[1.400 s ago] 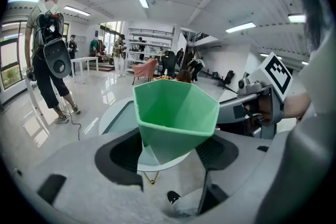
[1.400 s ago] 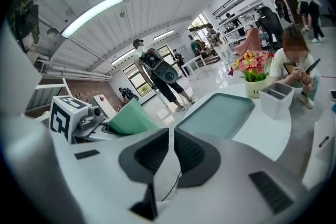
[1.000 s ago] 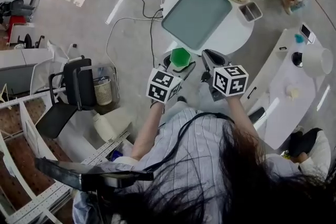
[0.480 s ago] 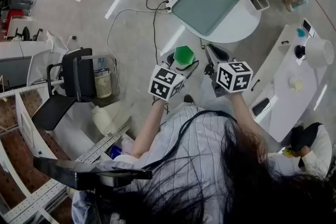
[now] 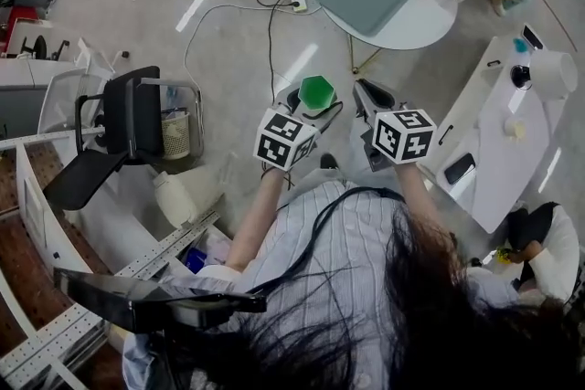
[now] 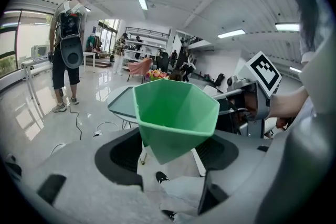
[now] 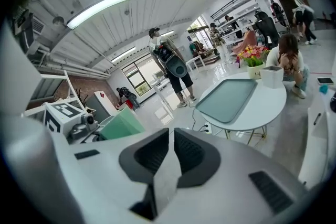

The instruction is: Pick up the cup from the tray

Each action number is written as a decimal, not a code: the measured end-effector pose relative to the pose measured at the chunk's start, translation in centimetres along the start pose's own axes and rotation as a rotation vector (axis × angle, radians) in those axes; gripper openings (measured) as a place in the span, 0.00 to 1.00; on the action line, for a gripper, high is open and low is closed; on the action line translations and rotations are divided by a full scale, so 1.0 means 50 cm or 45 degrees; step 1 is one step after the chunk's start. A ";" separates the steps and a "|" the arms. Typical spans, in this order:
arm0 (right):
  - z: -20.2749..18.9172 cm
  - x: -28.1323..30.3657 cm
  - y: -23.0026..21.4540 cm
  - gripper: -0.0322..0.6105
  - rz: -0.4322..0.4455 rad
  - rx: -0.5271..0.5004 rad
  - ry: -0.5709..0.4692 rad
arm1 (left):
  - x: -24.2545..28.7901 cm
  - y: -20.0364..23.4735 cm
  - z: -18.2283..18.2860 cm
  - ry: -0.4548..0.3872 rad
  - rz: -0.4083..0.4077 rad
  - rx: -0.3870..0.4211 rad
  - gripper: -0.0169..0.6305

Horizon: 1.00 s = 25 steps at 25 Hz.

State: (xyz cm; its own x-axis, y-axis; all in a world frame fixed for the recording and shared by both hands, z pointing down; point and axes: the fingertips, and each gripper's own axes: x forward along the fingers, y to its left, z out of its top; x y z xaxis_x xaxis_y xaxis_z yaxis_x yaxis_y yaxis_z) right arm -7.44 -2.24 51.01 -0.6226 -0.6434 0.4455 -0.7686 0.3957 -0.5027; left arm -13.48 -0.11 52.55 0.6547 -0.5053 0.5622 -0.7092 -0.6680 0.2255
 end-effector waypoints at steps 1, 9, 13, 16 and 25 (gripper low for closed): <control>-0.008 -0.006 0.009 0.12 0.003 -0.009 0.000 | -0.008 -0.005 -0.007 -0.005 -0.002 -0.003 0.52; -0.070 -0.063 0.066 0.12 0.007 -0.026 -0.018 | -0.066 -0.056 -0.060 -0.026 -0.014 -0.001 0.52; -0.094 -0.087 0.076 0.12 0.022 -0.025 -0.019 | -0.076 -0.076 -0.081 -0.024 -0.017 -0.006 0.52; -0.109 -0.107 0.082 0.12 0.016 -0.031 -0.023 | -0.083 -0.089 -0.089 -0.027 -0.021 0.002 0.52; -0.156 -0.172 0.090 0.12 -0.022 -0.026 -0.052 | -0.091 -0.138 -0.111 -0.034 -0.066 0.041 0.52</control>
State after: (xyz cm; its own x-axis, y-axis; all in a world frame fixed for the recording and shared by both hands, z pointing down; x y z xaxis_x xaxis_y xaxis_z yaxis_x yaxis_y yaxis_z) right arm -6.69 10.16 50.72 -0.6030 -0.6761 0.4234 -0.7823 0.3971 -0.4799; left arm -13.03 9.81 52.84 0.6972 -0.4837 0.5292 -0.6658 -0.7105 0.2278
